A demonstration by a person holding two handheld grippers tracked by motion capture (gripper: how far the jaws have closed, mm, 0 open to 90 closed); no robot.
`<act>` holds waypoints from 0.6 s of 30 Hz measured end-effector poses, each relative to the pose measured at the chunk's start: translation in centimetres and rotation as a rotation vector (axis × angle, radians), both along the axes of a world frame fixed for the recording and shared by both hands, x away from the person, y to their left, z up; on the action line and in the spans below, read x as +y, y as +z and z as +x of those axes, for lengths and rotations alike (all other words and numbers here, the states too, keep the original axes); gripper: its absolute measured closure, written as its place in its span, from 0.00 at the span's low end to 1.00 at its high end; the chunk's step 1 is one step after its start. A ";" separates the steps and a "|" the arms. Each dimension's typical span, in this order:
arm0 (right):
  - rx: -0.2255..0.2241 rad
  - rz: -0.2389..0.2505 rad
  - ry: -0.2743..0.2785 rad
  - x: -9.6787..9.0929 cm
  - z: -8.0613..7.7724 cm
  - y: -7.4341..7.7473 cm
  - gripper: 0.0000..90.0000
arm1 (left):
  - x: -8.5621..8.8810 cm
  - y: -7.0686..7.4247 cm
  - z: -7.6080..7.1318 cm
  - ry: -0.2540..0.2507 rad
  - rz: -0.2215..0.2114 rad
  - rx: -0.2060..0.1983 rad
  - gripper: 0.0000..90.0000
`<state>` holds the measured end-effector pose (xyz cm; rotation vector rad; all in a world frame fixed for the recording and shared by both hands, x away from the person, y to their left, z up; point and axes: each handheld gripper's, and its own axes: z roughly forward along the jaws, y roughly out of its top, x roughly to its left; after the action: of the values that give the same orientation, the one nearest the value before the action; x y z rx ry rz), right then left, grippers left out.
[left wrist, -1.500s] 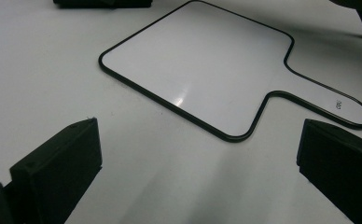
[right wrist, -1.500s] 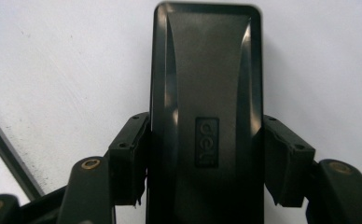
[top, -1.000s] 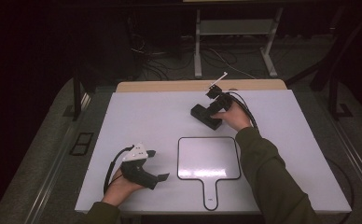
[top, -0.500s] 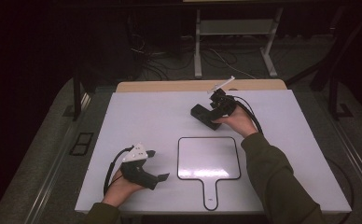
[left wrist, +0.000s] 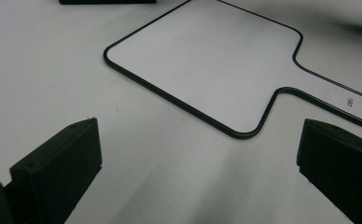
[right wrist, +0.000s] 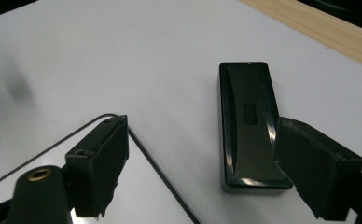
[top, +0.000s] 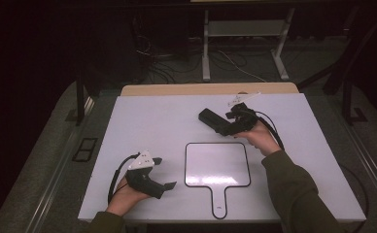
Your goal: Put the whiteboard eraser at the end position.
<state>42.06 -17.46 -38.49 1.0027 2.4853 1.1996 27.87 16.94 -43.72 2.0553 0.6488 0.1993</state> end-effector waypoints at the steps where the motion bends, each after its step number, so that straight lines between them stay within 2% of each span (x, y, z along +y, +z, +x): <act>1: -0.006 0.003 -0.006 -0.1 -0.3 0.0 0.19 | 0.0 0.0 0.0 -0.001 -0.001 -0.001 0.00; 4: -0.020 0.015 -0.007 -0.7 -1.0 -0.1 0.19 | 0.0 0.1 -0.1 0.002 -0.003 -0.002 0.00; 11: -0.049 0.009 -0.015 -1.7 -2.8 -0.5 0.16 | 0.0 0.1 -0.1 0.003 -0.006 -0.003 0.00; 18: -0.069 0.039 -0.009 -2.5 -5.1 -0.9 0.14 | -0.1 0.1 -0.1 0.002 -0.003 -0.003 0.00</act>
<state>36.96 -19.99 -39.37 0.9644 2.4109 1.2632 27.80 16.86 -43.66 2.0516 0.6490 0.2021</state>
